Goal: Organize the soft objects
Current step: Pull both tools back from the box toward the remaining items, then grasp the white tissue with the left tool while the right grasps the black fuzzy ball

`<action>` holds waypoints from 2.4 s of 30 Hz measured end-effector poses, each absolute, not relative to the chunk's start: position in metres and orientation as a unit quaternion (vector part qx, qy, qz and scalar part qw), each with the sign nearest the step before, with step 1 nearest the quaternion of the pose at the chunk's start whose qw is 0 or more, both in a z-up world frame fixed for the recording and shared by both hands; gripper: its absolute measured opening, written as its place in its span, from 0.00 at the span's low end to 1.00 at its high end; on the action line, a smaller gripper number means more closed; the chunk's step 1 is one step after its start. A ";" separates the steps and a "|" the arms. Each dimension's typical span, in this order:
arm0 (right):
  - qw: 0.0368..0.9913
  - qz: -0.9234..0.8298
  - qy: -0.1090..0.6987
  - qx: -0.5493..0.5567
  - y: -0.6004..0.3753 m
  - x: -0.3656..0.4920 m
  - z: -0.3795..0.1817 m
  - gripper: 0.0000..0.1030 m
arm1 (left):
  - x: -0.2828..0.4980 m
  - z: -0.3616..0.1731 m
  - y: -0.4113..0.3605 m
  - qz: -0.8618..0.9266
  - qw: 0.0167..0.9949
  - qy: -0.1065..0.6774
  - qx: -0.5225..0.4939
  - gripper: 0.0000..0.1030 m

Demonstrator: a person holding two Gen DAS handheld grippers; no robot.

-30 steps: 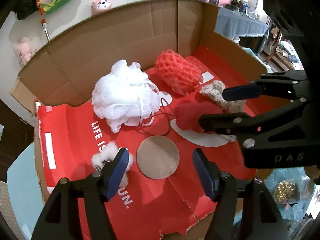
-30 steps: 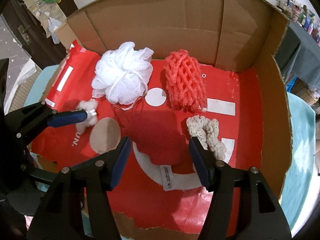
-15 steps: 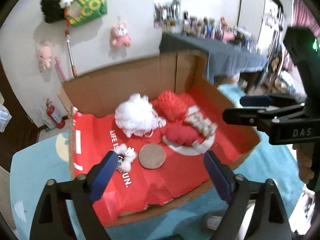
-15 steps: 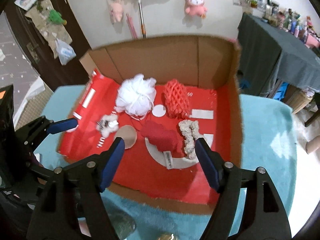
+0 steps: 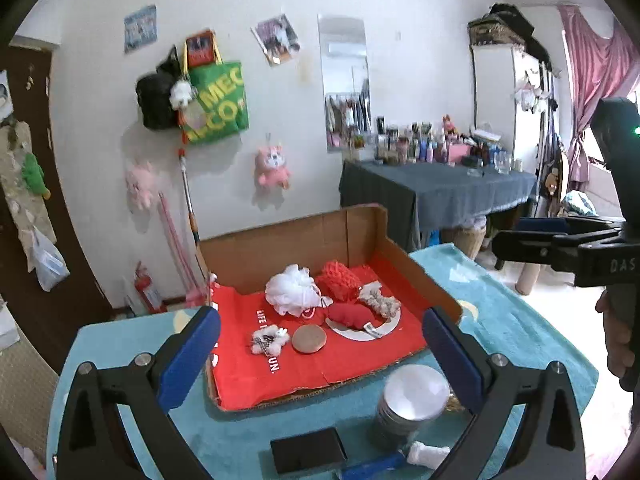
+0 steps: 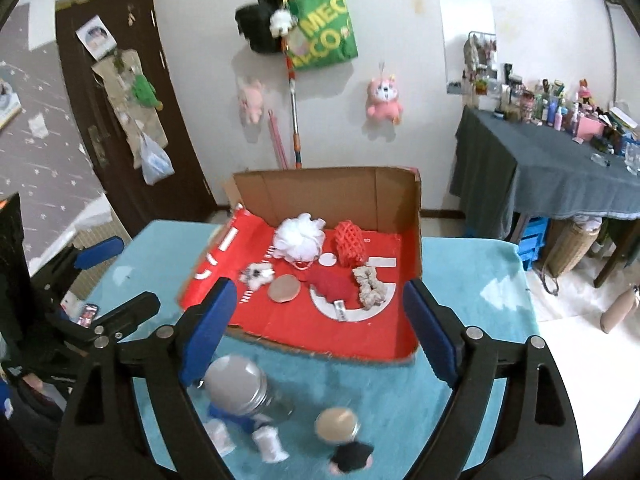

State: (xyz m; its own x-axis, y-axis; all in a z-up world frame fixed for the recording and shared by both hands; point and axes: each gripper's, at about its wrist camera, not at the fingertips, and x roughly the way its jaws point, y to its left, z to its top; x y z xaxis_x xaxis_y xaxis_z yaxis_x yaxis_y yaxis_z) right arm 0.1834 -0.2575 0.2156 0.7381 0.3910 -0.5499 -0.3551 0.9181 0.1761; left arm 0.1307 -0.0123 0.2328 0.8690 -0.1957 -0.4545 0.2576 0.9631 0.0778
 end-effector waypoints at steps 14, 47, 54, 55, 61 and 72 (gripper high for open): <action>0.958 0.183 0.220 -0.002 -0.260 0.073 0.207 0.90 | 0.042 0.220 -0.008 -0.124 0.974 0.190 0.022 1.00; 0.961 0.099 0.259 0.016 -0.255 0.045 0.043 0.94 | 0.037 0.061 0.002 -0.071 0.956 0.284 -0.009 1.00; 0.953 0.090 0.289 0.025 -0.263 0.055 0.018 0.94 | 0.044 0.042 0.000 -0.068 0.948 0.310 -0.006 1.00; 0.952 0.091 0.291 0.026 -0.263 0.055 0.018 0.94 | 0.045 0.041 -0.001 -0.069 0.947 0.312 -0.006 1.00; 0.949 0.088 0.302 0.028 -0.267 0.061 0.014 0.94 | 0.052 0.033 -0.001 -0.072 0.940 0.335 -0.004 1.00; 0.932 0.076 0.354 0.009 -0.272 0.106 0.022 0.93 | 0.074 0.020 -0.003 -0.088 0.910 0.405 -0.004 0.85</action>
State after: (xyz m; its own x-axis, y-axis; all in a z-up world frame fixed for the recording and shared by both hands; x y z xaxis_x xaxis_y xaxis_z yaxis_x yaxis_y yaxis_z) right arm 0.1058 -0.2719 0.0216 0.7383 0.1478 -0.6581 -0.1347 0.9883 0.0708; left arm 0.0737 -0.0026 0.0201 0.6564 -0.1625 -0.7367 0.1565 0.9846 -0.0777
